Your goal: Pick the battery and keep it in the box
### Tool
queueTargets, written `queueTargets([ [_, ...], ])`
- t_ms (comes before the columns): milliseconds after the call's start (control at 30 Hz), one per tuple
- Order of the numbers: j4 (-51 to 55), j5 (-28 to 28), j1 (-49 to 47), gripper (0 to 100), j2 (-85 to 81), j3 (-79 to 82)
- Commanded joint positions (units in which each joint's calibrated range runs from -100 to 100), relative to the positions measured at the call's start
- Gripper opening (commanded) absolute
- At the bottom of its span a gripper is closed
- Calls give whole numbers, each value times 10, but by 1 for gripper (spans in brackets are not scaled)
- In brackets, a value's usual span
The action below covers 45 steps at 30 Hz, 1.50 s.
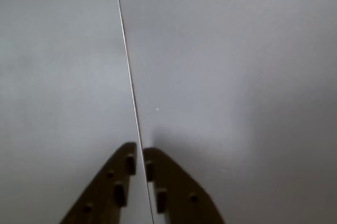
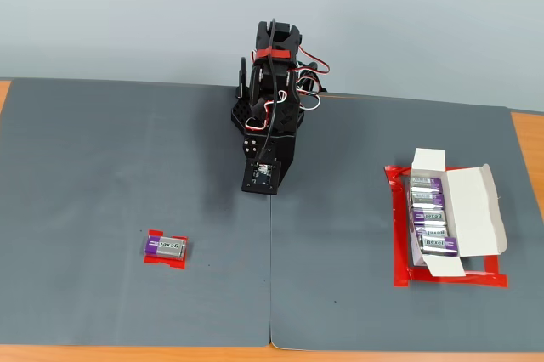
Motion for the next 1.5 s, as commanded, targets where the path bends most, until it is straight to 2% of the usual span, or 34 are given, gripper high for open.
queueTargets([
  [0,1,0,0,2,3,-36],
  [567,-5,3,1,2,6,-36],
  [700,-36,5,7,2,20,-51],
  [1033,-182,5,7,2,199,-135],
  [1267,-190,5,25,2,341,-265],
  [1467,-190,6,85,2,460,-378],
])
